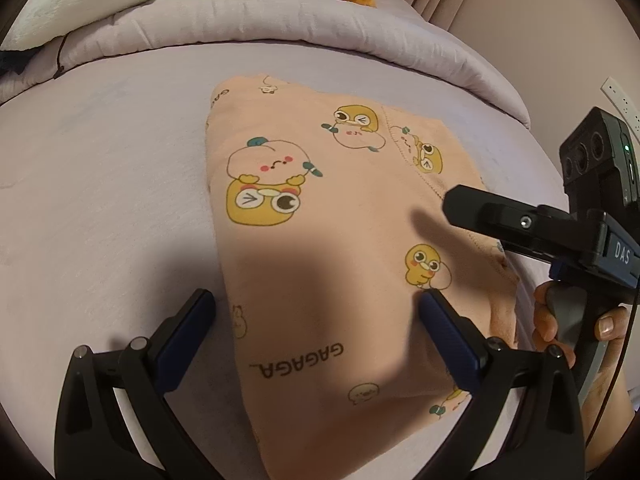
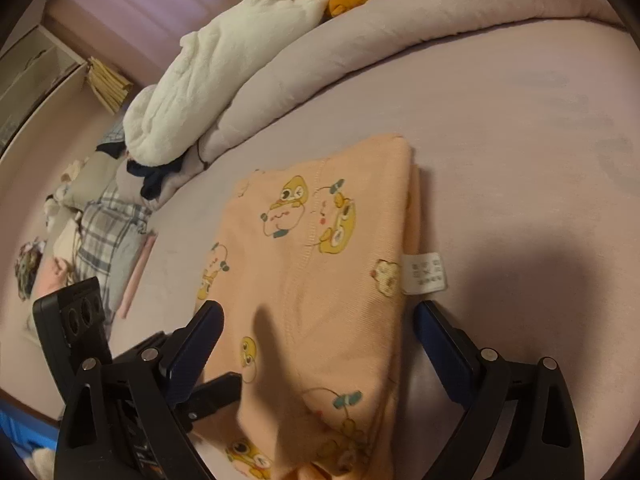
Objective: Fold small clothes
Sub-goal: 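Lower both open grippers onto the end of the folded shirt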
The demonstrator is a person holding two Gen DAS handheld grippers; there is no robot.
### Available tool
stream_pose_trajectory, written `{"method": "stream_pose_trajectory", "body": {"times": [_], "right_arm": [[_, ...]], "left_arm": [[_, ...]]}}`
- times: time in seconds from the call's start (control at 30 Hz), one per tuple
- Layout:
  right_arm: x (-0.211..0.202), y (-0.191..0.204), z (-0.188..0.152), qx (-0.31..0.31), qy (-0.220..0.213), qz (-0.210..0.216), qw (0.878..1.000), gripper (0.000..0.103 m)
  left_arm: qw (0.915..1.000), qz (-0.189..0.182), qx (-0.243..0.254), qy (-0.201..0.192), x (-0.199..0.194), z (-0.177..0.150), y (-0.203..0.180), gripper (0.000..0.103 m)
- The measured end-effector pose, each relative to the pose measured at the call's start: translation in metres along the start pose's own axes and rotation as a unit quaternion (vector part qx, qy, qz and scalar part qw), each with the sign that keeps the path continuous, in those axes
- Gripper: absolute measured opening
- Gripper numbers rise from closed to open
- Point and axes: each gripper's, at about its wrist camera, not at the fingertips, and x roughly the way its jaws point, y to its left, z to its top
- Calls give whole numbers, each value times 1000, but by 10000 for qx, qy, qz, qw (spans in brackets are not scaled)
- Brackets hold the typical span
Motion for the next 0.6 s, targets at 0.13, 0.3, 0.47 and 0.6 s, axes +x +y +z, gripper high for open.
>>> {"method": "stream_pose_trajectory", "body": {"times": [0.13,0.3,0.47,0.6], "right_arm": [[5,2,1,-24,27,106,9999,96],[10,7,2,-114,53,136,9998,96],[14,9,3,-160,56,180,9997,96],[14,9,4,-152,54,212,9996,94]], "left_arm": [[10000,-48,37,-4,2,1,-2,102],[9999,-120,77,4,4,2,-6,102],[9998,-156,100,11,7,4,-7,102],[9998,-169,128,10,8,5,-7,102]]}}
